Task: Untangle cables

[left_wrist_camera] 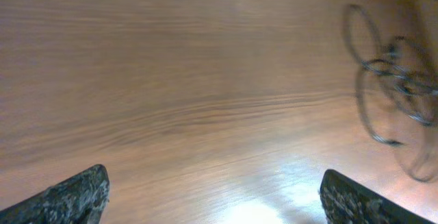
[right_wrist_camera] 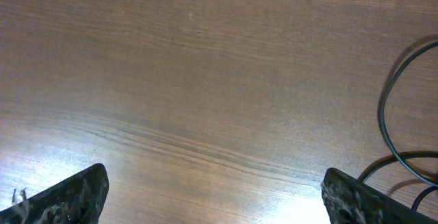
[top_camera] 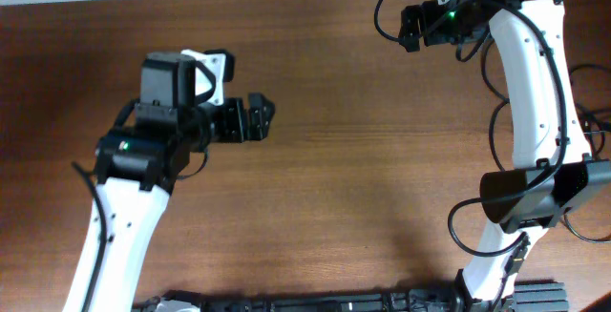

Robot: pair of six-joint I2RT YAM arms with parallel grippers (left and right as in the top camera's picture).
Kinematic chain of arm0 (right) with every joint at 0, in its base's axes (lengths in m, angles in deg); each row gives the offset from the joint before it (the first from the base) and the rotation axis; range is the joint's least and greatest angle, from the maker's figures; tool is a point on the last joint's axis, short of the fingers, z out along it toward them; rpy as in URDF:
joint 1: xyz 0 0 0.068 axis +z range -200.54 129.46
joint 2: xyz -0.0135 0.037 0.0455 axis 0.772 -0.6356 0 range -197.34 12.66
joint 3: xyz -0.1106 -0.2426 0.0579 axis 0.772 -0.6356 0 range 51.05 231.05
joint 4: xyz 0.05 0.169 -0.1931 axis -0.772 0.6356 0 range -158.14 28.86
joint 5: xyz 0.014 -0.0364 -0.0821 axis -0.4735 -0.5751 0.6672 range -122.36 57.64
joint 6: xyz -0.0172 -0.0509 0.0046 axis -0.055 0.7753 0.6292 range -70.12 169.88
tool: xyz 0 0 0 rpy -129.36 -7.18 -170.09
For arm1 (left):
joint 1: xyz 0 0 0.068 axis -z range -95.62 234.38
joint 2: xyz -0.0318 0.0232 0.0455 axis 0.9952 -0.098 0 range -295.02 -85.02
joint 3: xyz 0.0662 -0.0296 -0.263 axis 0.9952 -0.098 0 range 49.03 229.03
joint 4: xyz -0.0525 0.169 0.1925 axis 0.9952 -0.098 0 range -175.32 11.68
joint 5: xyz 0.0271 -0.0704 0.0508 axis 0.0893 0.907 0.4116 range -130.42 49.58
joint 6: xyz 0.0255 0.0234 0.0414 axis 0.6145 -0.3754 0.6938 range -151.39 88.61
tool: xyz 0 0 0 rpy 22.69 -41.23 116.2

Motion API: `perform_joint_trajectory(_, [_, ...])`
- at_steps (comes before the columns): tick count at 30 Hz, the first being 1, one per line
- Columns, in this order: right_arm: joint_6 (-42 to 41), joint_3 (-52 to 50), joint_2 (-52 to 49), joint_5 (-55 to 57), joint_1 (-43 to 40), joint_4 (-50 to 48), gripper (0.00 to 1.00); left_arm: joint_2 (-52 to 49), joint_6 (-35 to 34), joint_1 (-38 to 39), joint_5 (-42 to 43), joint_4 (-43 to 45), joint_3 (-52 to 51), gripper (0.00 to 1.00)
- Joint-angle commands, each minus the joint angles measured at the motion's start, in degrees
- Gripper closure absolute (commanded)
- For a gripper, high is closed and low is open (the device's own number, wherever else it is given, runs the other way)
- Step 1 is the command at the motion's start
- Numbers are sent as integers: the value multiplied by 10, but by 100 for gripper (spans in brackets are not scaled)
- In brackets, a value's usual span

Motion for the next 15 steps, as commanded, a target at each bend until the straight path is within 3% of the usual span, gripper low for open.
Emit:
perform_joint_trajectory(1, [0, 0, 14, 3, 0, 0, 2, 70, 61, -2, -80, -10, -12, 1])
perform_joint_trajectory(5, [0, 0, 14, 3, 0, 0, 2, 147, 138, -2, -80, 34, -78, 1])
perform_joint_trajectory(10, [0, 0, 14, 3, 0, 0, 1, 253, 156, -3, -78, 156, -212, 1])
perform_joint_trajectory(12, [0, 0, 14, 3, 0, 0, 2, 296, 156, -8, -73, 236, -282, 1])
perform_joint_trajectory(15, [0, 0, 14, 3, 0, 0, 2, 377, 156, -17, -54, 426, -422, 1])
